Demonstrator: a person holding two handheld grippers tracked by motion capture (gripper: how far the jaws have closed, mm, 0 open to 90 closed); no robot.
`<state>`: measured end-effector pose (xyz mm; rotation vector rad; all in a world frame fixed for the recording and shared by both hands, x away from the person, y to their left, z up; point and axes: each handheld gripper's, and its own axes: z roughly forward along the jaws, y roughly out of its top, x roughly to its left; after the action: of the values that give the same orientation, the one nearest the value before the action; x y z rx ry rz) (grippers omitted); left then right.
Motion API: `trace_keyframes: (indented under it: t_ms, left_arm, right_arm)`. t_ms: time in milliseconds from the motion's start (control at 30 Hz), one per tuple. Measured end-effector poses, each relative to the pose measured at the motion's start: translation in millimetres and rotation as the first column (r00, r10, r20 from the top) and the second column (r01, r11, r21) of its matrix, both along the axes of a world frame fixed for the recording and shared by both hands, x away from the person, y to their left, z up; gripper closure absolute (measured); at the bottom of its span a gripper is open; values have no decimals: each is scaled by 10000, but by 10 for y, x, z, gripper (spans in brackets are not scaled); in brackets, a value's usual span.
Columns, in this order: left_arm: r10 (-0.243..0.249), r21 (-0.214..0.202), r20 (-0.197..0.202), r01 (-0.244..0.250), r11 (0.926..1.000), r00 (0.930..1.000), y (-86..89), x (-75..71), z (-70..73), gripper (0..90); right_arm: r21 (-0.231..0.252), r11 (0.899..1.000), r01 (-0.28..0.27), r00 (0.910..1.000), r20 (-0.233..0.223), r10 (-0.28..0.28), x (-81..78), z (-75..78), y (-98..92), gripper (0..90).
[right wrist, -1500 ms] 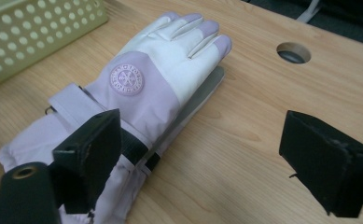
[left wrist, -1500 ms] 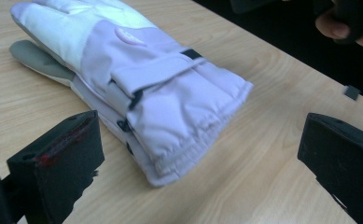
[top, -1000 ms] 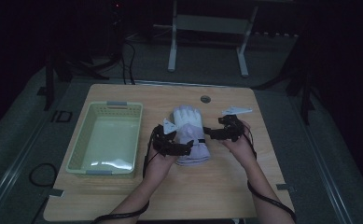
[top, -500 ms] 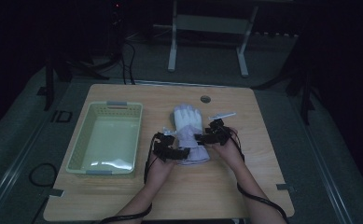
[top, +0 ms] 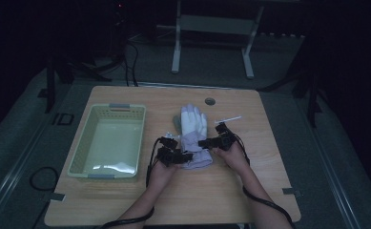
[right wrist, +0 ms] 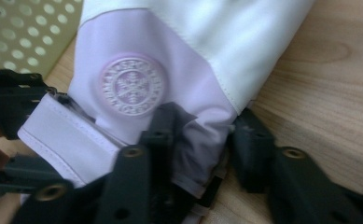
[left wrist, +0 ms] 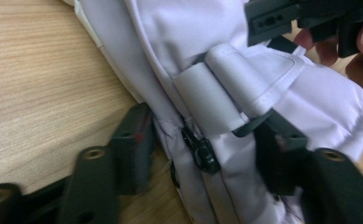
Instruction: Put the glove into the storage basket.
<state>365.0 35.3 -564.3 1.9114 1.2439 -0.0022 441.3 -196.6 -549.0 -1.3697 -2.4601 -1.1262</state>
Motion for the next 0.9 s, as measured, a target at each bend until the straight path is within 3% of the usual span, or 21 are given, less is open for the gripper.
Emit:
trace_keyframes:
  t_ms: [167,267,567,667,900]
  left_arm:
    - [-162,497,83,157,9986,9998,-19,-8,111,650]
    - [-287,609,117,279,9978,9995,-32,-11,145,695]
    - [-562,493,36,560,9972,9984,11,-8,276,730]
    - [-704,419,167,697,9967,9974,60,-8,403,731]
    - [-924,670,700,877,9939,9933,144,-42,738,732]
  right_arm:
    - [-1226,9924,119,9960,894,-9,-105,107,149,772]
    - [-1539,9877,264,9926,1212,-76,-150,147,188,795]
    - [-1786,9830,429,9841,1775,-107,-256,327,240,804]
    - [-1719,9839,480,9785,2059,-117,-288,447,258,806]
    - [-1524,9865,606,9670,2540,-202,-357,758,318,807]
